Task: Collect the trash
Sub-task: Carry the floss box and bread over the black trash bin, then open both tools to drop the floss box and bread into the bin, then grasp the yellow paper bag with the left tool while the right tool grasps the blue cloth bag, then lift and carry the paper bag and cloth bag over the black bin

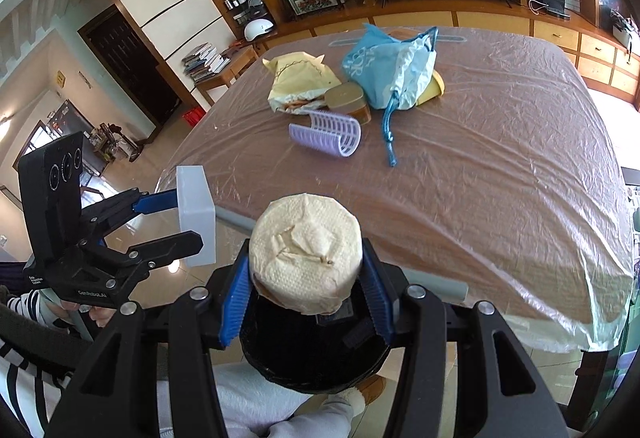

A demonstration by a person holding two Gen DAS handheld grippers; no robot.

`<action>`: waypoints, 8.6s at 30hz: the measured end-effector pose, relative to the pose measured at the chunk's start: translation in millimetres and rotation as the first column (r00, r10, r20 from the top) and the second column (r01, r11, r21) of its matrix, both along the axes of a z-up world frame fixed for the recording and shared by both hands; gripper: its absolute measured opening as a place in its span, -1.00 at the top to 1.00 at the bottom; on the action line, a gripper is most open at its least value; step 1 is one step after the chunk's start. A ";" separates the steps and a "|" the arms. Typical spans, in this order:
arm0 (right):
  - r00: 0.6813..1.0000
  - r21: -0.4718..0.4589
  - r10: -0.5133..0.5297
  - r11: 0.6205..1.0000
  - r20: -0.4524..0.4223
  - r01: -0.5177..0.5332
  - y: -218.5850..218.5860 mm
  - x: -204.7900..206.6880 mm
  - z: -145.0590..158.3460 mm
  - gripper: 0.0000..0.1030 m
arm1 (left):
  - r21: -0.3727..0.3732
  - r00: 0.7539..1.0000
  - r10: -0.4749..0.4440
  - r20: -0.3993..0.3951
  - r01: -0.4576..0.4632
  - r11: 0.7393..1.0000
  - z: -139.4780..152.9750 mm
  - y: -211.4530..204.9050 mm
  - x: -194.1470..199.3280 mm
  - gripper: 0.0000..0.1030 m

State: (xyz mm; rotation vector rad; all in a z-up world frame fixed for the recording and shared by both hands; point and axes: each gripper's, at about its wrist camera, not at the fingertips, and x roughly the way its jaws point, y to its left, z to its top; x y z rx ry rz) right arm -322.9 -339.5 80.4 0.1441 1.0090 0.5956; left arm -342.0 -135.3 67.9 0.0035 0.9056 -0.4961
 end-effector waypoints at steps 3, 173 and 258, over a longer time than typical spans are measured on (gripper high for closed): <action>1.000 -0.007 0.019 1.000 -0.011 -0.019 5.1 -6.8 -3.1 0.03 | 0.008 1.000 -0.019 -0.004 0.019 1.000 -3.1 -1.3 -7.0 -0.64; 0.956 0.530 -0.202 0.798 -0.214 0.287 19.5 259.8 -81.4 -0.74 | -0.196 0.970 0.100 -0.222 -0.145 0.970 -42.0 81.4 281.8 -0.07; 0.983 0.365 -0.179 0.914 -0.027 0.177 -42.0 53.1 13.4 0.45 | -0.112 0.996 0.087 0.027 -0.084 0.990 33.4 51.7 71.0 0.18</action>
